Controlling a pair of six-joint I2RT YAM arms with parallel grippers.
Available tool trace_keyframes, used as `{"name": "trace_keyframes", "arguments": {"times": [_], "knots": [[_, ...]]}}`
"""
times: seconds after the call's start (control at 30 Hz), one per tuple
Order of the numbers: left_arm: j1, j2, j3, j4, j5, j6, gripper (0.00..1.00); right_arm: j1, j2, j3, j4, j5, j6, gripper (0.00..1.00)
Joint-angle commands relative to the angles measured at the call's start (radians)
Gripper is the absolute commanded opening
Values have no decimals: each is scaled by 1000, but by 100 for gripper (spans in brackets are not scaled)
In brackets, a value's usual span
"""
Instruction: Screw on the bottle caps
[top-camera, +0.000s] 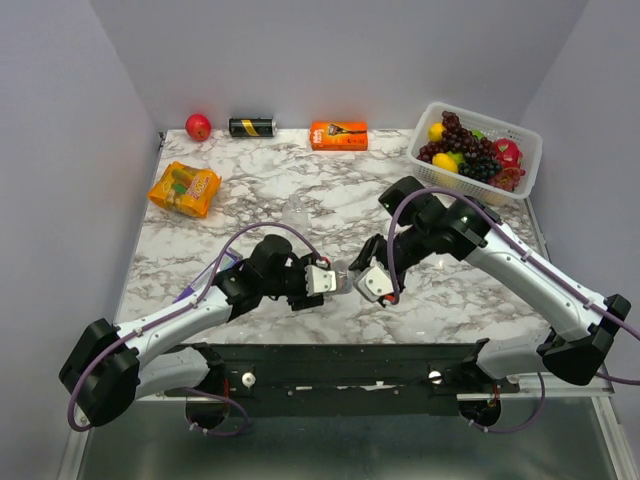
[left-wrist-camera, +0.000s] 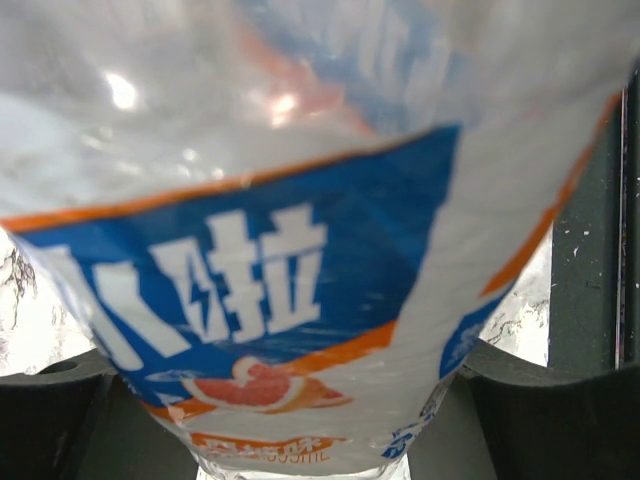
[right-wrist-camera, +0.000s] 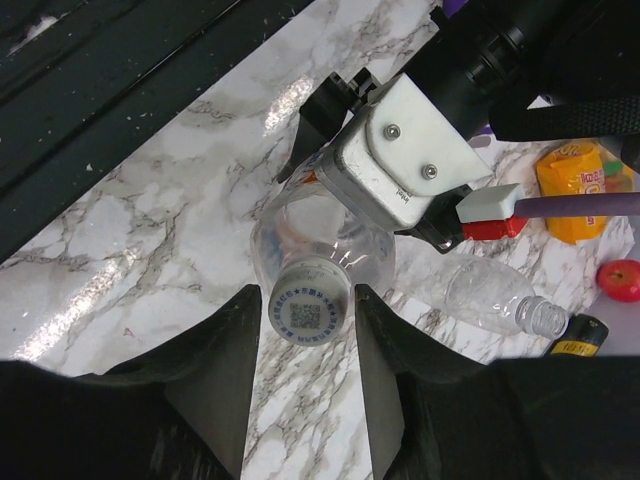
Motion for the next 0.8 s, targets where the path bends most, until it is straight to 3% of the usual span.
{"name": "trace_keyframes", "arguments": {"times": [0.0,0.23,0.57,0.77], "knots": [[10,-6,13,27,35,-1,0,8,10,-19,27,26,26,47],[18,-14,2,57,37,-41,0,6,20,-19,68,37,122,31],[23,-103,-59,283,-87,-200,0,-15,164,110,187,35,640,17],[23,-132,-72,354,-205,-256,0,-51,230,155,243,44,856,10]]}}
